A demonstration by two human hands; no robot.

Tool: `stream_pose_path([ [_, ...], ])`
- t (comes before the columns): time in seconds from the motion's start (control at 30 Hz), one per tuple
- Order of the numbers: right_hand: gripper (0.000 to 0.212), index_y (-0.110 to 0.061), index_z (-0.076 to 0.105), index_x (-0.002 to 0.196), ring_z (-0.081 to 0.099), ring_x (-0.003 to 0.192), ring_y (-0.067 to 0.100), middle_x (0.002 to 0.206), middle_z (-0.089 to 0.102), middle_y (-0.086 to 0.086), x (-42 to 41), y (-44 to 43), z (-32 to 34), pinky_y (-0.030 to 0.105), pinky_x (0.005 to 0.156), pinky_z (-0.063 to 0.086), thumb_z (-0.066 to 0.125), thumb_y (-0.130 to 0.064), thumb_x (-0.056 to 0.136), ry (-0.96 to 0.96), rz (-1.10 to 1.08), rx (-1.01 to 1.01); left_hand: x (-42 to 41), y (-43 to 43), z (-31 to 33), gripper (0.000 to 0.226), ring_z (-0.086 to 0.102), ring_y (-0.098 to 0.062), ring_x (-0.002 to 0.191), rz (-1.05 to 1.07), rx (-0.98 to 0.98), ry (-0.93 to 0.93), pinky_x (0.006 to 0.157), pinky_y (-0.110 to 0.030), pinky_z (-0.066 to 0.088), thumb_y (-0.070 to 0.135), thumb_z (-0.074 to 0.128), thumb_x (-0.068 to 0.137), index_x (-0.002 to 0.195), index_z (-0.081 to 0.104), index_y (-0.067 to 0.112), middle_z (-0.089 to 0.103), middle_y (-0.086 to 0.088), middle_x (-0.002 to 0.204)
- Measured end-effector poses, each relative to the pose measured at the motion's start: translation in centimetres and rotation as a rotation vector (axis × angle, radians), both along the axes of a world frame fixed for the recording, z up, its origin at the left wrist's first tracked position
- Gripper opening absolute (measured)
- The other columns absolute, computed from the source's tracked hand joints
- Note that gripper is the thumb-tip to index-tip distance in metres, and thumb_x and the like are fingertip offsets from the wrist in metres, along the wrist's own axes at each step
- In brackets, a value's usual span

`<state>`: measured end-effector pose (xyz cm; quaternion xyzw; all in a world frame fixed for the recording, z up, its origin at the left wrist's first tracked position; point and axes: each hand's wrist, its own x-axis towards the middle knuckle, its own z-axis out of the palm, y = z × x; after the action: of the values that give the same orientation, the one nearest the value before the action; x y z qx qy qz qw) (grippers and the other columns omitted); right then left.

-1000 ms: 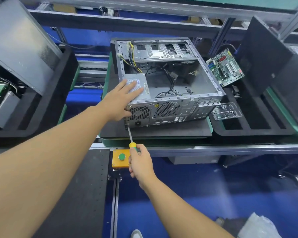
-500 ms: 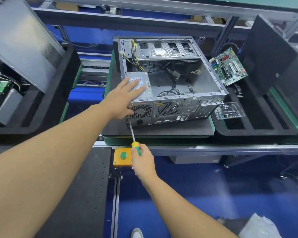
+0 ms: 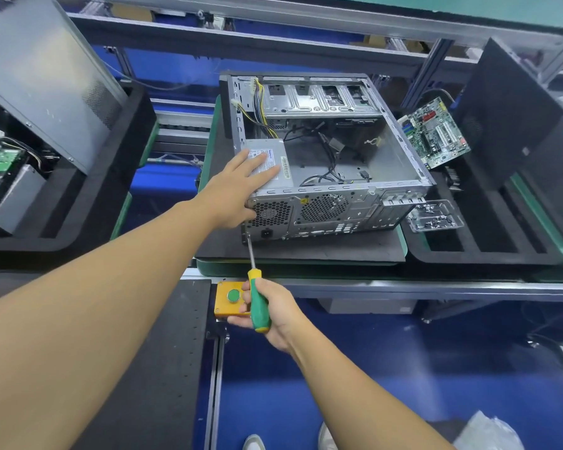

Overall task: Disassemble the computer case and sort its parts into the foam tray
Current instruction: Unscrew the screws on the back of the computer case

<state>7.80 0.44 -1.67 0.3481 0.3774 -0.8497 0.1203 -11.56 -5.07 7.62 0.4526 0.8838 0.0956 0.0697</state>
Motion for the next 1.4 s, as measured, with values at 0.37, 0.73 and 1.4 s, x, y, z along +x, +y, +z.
stream_pose_path([
  [0.37, 0.018, -0.026, 0.047, 0.106, 0.053, 0.062, 0.015, 0.096, 0.057, 0.002, 0.1, -0.5, 0.3, 0.024, 0.045, 0.045, 0.049, -0.044, 0.102, -0.112, 0.166, 0.601, 0.3, 0.0, 0.1, 0.100, -0.007, -0.024, 0.153, 0.010, 0.003, 0.006, 0.118, -0.051, 0.027, 0.019, 0.077, 0.085, 0.158, 0.010, 0.035, 0.002, 0.002, 0.167],
  [0.73, 0.014, -0.016, 0.051, 0.095, 0.050, 0.075, 0.018, 0.094, 0.056, 0.007, 0.5, 0.4, 0.2, 0.029, 0.054, 0.045, 0.053, -0.028, 0.102, -0.060, 0.183, 0.519, 0.7, 0.1, 0.8, 0.098, -0.007, -0.023, 0.153, 0.014, -0.049, 0.043, 0.116, -0.050, 0.032, 0.024, 0.074, 0.087, 0.158, 0.007, 0.035, 0.000, 0.003, 0.167],
  [1.4, 0.018, -0.022, 0.045, 0.111, 0.063, 0.063, 0.015, 0.098, 0.056, 0.006, 0.8, 0.5, 1.4, 0.032, 0.054, 0.057, 0.051, -0.038, 0.104, -0.068, 0.224, 0.391, 0.7, -0.1, 0.4, 0.098, -0.008, -0.022, 0.153, 0.031, 0.028, -0.016, 0.118, -0.049, 0.029, 0.017, 0.075, 0.086, 0.158, 0.012, 0.033, 0.001, 0.003, 0.167],
])
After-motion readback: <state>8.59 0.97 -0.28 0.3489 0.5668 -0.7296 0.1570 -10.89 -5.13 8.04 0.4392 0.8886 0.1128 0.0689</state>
